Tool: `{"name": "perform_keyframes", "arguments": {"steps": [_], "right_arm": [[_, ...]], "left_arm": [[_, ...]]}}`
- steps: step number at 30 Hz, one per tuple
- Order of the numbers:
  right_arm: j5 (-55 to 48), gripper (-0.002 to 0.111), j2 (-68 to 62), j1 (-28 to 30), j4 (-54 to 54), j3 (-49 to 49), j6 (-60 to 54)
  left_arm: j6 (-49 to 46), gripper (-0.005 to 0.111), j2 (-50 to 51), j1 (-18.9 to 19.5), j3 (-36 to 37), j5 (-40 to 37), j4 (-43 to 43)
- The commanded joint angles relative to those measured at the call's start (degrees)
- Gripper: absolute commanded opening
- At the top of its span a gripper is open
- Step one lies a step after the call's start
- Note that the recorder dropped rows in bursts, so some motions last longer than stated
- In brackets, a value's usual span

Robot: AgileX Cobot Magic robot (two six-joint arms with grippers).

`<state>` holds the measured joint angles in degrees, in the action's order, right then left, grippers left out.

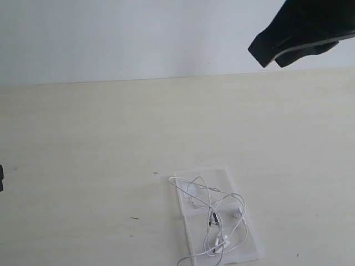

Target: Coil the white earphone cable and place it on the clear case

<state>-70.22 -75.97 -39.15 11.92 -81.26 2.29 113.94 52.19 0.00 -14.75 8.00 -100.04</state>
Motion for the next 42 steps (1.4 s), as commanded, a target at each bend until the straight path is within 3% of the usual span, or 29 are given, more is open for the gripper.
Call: {"name": "perform_keyframes", "arguments": {"steps": [1, 12, 18, 22, 28, 34, 42], "right_arm": [[0.26, 0.001, 0.56, 0.19, 0.35, -0.27, -0.14], [0.26, 0.001, 12.01, 0.19, -2.40, -0.17, -0.14], [12.90, 0.001, 29.86, 0.31, -5.30, -0.17, 1.85], [16.92, 0.001, 41.42, 3.61, -5.75, 2.60, 0.10], [20.57, 0.001, 56.31, 11.53, -2.77, 15.42, -1.04], [40.02, 0.001, 65.59, 17.01, -2.77, 34.96, -1.04], [62.22, 0.001, 67.15, 21.21, -3.67, 62.49, 4.93]], "left_arm": [[0.16, 0.000, 0.11, 0.08, 0.02, -0.83, 0.10], [0.16, 0.000, 0.11, 0.08, 0.02, -0.83, 0.10], [0.16, 0.000, 0.11, 0.08, 0.02, -0.83, 0.10], [0.16, 0.000, 0.11, 0.08, 0.02, -0.83, 0.10], [0.16, 0.000, 0.11, 0.08, 0.02, -0.83, 0.10], [0.16, 0.000, 0.11, 0.08, 0.02, -0.83, 0.10], [0.16, 0.000, 0.11, 0.08, 0.02, -0.83, 0.10]]}}
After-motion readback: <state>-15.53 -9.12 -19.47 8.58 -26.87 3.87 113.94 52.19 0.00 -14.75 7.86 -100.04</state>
